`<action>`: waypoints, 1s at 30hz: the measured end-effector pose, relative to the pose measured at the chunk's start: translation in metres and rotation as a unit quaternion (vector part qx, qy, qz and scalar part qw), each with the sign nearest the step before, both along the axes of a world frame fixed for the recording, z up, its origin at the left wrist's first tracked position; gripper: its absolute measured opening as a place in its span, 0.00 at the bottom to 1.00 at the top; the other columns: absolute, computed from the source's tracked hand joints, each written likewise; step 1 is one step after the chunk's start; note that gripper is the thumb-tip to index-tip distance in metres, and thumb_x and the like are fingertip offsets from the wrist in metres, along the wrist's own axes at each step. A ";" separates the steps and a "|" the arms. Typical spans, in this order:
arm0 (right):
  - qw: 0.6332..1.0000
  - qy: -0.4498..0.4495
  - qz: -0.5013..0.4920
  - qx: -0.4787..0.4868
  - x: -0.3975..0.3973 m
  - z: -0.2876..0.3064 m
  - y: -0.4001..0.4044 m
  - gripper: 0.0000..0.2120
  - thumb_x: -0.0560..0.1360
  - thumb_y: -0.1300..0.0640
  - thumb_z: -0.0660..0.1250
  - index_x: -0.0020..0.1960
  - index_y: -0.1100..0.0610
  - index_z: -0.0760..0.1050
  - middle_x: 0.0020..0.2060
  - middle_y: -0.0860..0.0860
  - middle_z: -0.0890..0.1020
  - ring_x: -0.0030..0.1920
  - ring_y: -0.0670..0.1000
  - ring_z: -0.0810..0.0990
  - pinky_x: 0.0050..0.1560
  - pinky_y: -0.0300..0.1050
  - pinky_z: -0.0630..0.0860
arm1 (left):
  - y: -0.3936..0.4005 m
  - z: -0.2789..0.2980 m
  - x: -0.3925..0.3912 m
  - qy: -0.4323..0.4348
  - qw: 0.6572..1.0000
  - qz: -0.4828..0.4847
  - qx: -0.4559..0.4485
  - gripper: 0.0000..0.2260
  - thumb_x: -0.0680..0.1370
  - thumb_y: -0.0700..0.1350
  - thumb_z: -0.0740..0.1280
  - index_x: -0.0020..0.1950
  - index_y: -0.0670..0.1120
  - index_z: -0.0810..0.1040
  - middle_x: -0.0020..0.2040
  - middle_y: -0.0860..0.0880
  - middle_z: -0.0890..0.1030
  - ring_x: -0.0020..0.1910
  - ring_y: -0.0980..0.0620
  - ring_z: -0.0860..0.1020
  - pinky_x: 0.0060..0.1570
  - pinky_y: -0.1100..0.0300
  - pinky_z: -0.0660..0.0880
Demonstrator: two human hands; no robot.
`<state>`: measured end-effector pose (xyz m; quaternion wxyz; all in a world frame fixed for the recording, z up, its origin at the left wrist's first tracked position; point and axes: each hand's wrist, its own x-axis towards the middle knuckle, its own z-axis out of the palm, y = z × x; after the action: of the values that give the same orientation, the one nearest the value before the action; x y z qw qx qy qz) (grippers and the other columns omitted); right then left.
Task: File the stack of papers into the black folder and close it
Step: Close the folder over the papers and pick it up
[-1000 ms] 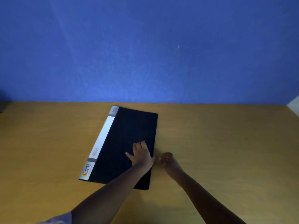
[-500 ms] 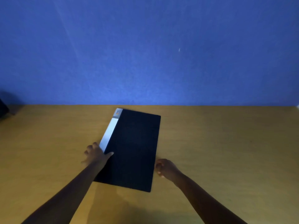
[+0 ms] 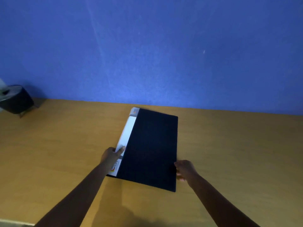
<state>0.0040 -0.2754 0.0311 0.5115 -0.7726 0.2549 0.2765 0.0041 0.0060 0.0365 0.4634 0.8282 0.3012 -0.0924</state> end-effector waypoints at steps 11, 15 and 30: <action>0.997 -0.010 0.018 -0.076 0.013 0.003 0.046 0.27 0.75 0.48 0.66 0.65 0.65 0.69 0.60 0.62 0.77 0.57 0.61 0.77 0.53 0.52 0.76 | 0.026 0.000 -0.036 -0.121 0.989 0.069 -0.049 0.16 0.78 0.54 0.61 0.45 0.42 0.79 0.37 0.45 0.82 0.35 0.45 0.81 0.34 0.55 0.76; 0.999 0.001 -0.026 -0.042 0.018 0.003 0.057 0.26 0.75 0.50 0.68 0.65 0.67 0.70 0.60 0.64 0.77 0.57 0.62 0.77 0.51 0.51 0.75 | 0.036 0.002 -0.038 -0.054 0.998 0.015 -0.020 0.18 0.75 0.60 0.64 0.51 0.45 0.77 0.44 0.46 0.82 0.41 0.47 0.81 0.43 0.53 0.77; 0.995 -0.039 -0.039 -0.081 0.012 0.008 0.098 0.31 0.74 0.49 0.68 0.70 0.62 0.64 0.65 0.62 0.72 0.63 0.63 0.72 0.64 0.58 0.72 | 0.063 0.012 -0.026 -0.077 0.987 -0.026 -0.139 0.16 0.76 0.49 0.66 0.60 0.41 0.75 0.52 0.44 0.82 0.45 0.49 0.81 0.43 0.59 0.76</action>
<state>0.0162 -0.1777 0.0394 0.4671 -0.8113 0.2861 0.2042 -0.0218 0.0694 0.0482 0.5936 0.7677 0.2274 -0.0816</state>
